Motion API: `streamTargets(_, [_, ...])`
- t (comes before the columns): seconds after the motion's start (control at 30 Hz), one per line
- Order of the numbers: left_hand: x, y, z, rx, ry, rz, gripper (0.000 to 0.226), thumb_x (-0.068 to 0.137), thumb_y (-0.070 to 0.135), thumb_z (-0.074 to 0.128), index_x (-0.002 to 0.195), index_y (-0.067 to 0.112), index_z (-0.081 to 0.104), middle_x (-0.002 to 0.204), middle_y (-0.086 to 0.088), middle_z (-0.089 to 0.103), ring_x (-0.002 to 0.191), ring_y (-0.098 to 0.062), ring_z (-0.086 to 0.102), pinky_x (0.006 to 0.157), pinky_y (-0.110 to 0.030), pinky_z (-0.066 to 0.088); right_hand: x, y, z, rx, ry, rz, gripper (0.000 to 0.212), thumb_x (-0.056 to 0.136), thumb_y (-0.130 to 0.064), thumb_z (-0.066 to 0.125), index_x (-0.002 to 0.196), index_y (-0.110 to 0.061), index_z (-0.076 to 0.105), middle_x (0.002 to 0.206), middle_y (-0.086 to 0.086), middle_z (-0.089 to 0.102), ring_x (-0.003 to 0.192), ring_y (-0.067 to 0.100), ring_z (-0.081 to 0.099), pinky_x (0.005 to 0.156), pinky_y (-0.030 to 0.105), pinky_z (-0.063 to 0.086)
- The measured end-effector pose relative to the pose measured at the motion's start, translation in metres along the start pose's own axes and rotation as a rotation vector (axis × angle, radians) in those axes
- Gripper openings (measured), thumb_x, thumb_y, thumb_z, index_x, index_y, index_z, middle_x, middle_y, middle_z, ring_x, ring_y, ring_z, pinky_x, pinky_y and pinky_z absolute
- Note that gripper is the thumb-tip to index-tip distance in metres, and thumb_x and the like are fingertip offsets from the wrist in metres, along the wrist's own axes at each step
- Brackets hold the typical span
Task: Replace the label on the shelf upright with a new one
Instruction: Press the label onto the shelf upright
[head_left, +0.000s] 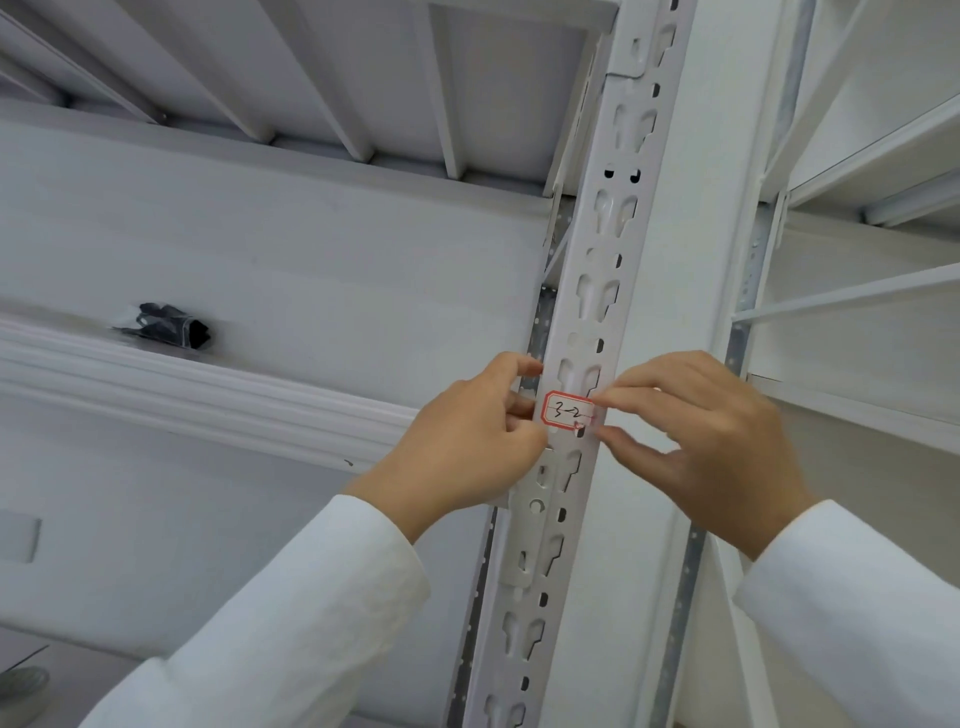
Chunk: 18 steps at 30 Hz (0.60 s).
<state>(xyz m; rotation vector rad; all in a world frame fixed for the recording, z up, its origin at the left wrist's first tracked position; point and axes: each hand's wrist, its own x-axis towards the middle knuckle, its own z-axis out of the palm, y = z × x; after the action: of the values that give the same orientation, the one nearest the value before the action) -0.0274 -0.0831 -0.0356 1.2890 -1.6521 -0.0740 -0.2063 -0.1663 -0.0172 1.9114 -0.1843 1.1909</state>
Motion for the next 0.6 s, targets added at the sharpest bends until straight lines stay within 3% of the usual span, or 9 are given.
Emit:
streamTargets(0.27, [0.001,-0.001,0.001,-0.019,0.008,-0.018,0.047,0.084,0.013,0.045,0.129,0.028,0.043,0.109,0.01,0.069,0.077,-0.012,0.062,0.073,-0.031,0.048,0.008,-0.007,0.007,-0.095,0.011,-0.068,0.012,0.081,-0.023,0.067,0.078,-0.013,0.072,0.077,0.002,0.068,0.073,0.024,0.063,0.059,0.034,0.051])
streamTargets(0.4, [0.001,-0.001,0.002,-0.034,0.025,-0.029,0.047,0.083,0.014,0.046,0.128,0.028,0.044,0.108,0.01,0.07,0.073,-0.014,0.058,0.07,-0.03,0.045,0.011,-0.009,0.009,-0.133,0.07,-0.146,0.018,0.084,-0.019,0.063,0.07,-0.012,0.07,0.071,0.003,0.067,0.066,0.026,0.062,0.067,0.033,0.048])
streamTargets(0.53, [0.0,0.002,0.002,-0.021,0.022,-0.028,0.047,0.085,0.013,0.047,0.129,0.028,0.043,0.11,0.009,0.069,0.08,-0.015,0.063,0.078,-0.034,0.051,0.01,-0.012,0.014,-0.166,0.122,-0.16,0.023,0.084,-0.015,0.061,0.062,-0.01,0.065,0.064,0.005,0.062,0.059,0.028,0.059,0.074,0.037,0.05])
streamTargets(0.6, [-0.001,0.003,0.001,-0.019,0.011,-0.025,0.046,0.086,0.013,0.047,0.13,0.027,0.042,0.111,0.009,0.069,0.082,-0.014,0.064,0.078,-0.033,0.052,0.009,-0.012,0.015,-0.177,0.121,-0.148,0.024,0.083,-0.015,0.061,0.06,-0.01,0.063,0.062,0.005,0.061,0.06,0.029,0.059,0.069,0.039,0.053])
